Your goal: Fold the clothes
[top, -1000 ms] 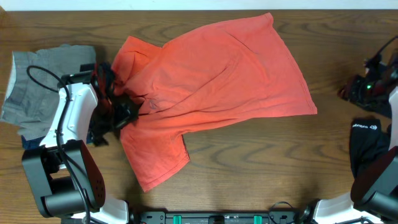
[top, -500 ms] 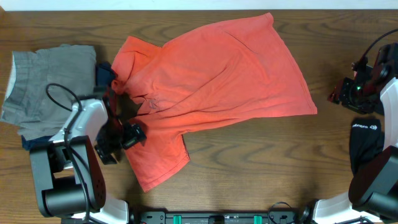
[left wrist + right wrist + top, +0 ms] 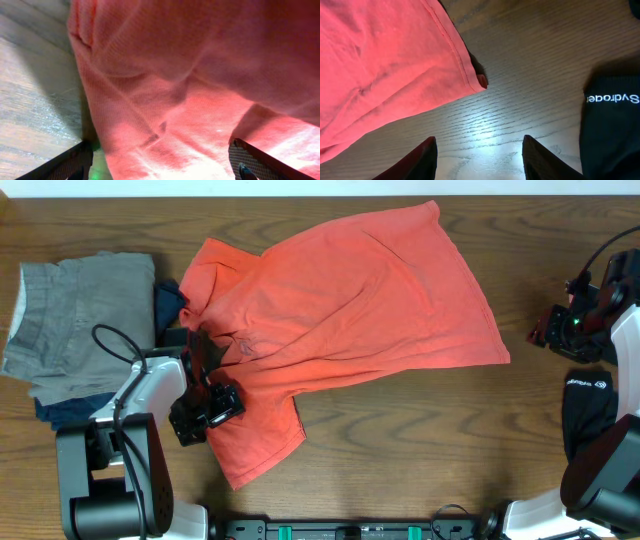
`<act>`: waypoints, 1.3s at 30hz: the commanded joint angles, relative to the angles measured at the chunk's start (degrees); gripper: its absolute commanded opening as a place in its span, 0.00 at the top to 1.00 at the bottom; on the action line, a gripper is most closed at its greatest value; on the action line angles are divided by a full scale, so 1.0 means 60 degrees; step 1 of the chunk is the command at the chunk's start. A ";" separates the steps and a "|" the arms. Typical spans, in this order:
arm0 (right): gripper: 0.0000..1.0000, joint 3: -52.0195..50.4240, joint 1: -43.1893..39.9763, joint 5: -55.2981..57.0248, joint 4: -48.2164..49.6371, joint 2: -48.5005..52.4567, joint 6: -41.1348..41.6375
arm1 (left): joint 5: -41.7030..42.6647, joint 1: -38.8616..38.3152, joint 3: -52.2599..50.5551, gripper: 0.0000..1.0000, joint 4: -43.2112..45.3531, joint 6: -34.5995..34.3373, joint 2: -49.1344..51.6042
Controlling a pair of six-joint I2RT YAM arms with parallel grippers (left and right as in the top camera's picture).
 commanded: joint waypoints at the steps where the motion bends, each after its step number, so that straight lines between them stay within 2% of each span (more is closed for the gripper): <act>1: 0.47 -0.0095 0.0095 0.0025 0.0007 0.0040 0.0040 | 0.1100 -0.0106 -0.0382 0.13 0.1231 0.0266 0.0517; 7: 0.47 -0.0095 0.0095 0.0022 -0.0015 0.0040 0.0044 | 0.1093 -0.0106 -0.0382 0.13 0.1672 -0.0288 0.0521; 18: 0.47 -0.0095 0.0095 0.0025 -0.0091 0.0040 0.0040 | 0.1056 -0.0168 -0.0382 0.15 0.1829 -0.0291 0.0521; 19: 0.47 -0.0095 0.0095 0.0025 -0.0087 0.0040 0.0036 | 0.1053 -0.0168 -0.0382 0.17 0.1825 -0.0291 0.0521; 22: 0.47 -0.0095 0.0095 0.0025 -0.0087 0.0040 0.0036 | 0.1049 -0.0168 -0.0382 0.35 0.1749 -0.0291 0.0521; 29: 0.47 -0.0095 0.0095 0.0025 -0.0087 0.0040 0.0036 | 0.0984 -0.0168 -0.0382 0.62 0.1242 -0.0288 0.0521; 31: 0.47 -0.0095 0.0095 0.0025 -0.0087 0.0040 0.0036 | 0.0987 -0.0168 -0.0382 0.75 0.1162 -0.0291 0.0521; 32: 0.47 -0.0095 0.0095 0.0025 -0.0087 0.0040 0.0040 | 0.0987 -0.0168 -0.0382 0.88 0.1107 -0.0291 0.0521; 33: 0.46 -0.0095 0.0095 0.0025 -0.0091 0.0040 0.0040 | 0.0991 -0.0168 -0.0382 0.94 0.1042 -0.0291 0.0521; 39: 0.45 -0.0098 0.0095 0.0025 -0.0200 0.0040 0.0040 | 0.0991 -0.0157 -0.0335 0.94 0.0299 -0.0277 0.0444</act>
